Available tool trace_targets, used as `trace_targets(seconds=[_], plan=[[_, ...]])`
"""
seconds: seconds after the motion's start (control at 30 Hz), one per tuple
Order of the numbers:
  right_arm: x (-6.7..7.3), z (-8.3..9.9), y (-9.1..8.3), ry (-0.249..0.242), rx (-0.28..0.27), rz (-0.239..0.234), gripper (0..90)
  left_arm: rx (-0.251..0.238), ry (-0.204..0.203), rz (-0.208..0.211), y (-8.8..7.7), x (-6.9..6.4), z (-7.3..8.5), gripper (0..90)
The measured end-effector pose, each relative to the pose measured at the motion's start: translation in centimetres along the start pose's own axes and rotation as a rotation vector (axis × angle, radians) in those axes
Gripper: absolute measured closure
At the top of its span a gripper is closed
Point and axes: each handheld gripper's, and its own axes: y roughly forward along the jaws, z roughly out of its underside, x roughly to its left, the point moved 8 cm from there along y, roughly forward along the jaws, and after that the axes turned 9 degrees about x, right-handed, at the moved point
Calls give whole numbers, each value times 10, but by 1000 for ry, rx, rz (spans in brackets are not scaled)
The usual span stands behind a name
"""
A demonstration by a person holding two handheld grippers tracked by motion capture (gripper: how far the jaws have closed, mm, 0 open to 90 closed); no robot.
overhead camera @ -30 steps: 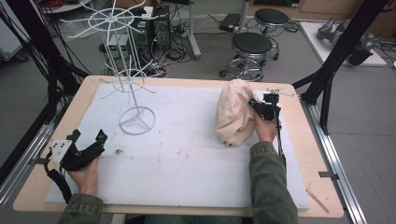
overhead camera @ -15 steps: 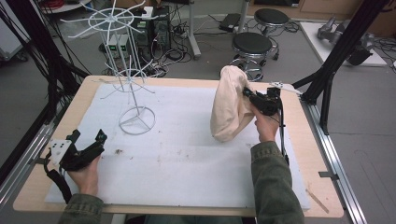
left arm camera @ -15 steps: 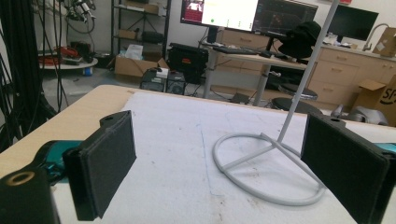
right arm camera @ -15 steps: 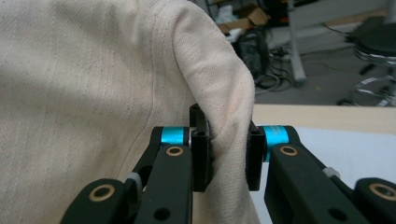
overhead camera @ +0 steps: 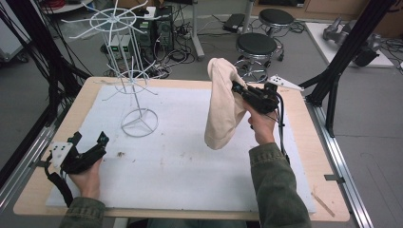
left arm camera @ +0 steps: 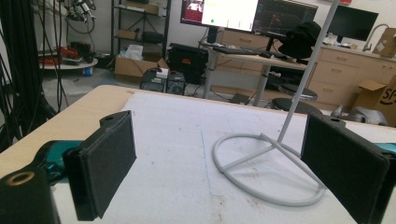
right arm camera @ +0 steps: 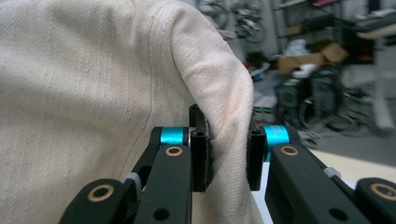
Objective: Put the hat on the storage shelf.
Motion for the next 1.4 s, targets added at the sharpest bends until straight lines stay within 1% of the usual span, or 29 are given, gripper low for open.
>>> trace_targets(seconds=[0.07, 0.1, 0.13, 0.17, 0.2, 0.23, 0.27, 0.33, 0.43, 0.47, 0.5, 0.53, 0.57, 0.6, 0.67, 0.7, 0.73, 0.83, 0.87, 0.93, 1.0, 1.03, 1.07, 1.1, 1.13, 1.2, 1.23, 1.33, 1.4], plan=[[12, -5, 3, -5, 6, -63, 779, -1, -1, -2, 0, 1, 0, 102], [12, -5, 3, -5, 6, -63, 779, -3, -5, -2, 0, 1, 0, 102], [26, -9, 7, -22, 17, -127, 772, -1, -6, -2, -1, 1, 0, 102], [26, -9, 7, -22, 17, -127, 772, -3, -7, -2, -1, 2, 0, 102], [35, -12, 9, -34, 17, -156, 771, -4, -9, -4, -1, 2, -1, 102], [35, -12, 9, -34, 17, -156, 771, -6, -12, -5, -1, 3, -1, 102], [45, -14, 12, -47, 27, -180, 770, -6, -15, -4, -1, 3, -1, 102], [52, -17, 14, -61, 31, -186, 770, -3, -17, -2, -1, 3, 0, 103], [65, -28, 17, -74, 12, -198, 770, -4, -14, 2, 0, 1, -1, 102], [65, -28, 17, -74, 12, -198, 770, -4, -14, 2, 0, 1, -1, 103], [72, -37, 17, -88, 3, -205, 769, -4, -13, 2, 0, 1, -1, 102], [72, -37, 17, -88, 3, -205, 769, -4, -13, 3, 0, 1, -1, 102], [80, -46, 18, -101, -9, -201, 769, -5, -13, 4, 0, 0, -1, 102], [83, -52, 18, -110, -20, -199, 768, -3, -13, 4, 0, 0, 0, 103], [86, -56, 19, -117, -26, -195, 769, -1, -9, 6, 0, 0, 0, 103], [92, -66, 19, -139, -45, -184, 769, 0, -11, 8, 0, -1, 0, 102], [95, -71, 19, -144, -57, -180, 770, 1, -11, 10, 0, -1, 0, 102], [98, -80, 20, -151, -73, -175, 770, 0, -8, 17, 0, -4, 0, 103], [101, -84, 21, -146, -75, -179, 770, -3, -9, 20, 0, -5, 0, 103], [108, -98, 24, -161, -88, -180, 770, -2, -9, 22, 0, -5, 0, 102], [109, -101, 25, -165, -88, -179, 770, -1, -9, 21, 0, -5, 0, 103], [115, -110, 28, -175, -97, -185, 770, 1, -11, 21, 0, -4, 0, 103], [117, -113, 29, -175, -96, -190, 770, 2, -13, 23, 0, -4, 0, 102], [119, -116, 31, -185, -95, -190, 770, 4, -14, 22, 0, -3, 0, 102], [119, -116, 31, -185, -95, -190, 770, 3, -14, 22, 0, -3, 0, 102], [125, -124, 37, -204, -89, -185, 770, -2, -17, 22, 0, -3, 0, 102], [125, -124, 37, -204, -89, -185, 770, -2, -16, 21, 0, -4, 0, 102], [132, -134, 44, -209, -95, -189, 770, 3, -11, 22, 0, -4, 0, 103], [133, -136, 46, -209, -94, -193, 770, 2, -13, 21, 0, -3, 0, 103]])
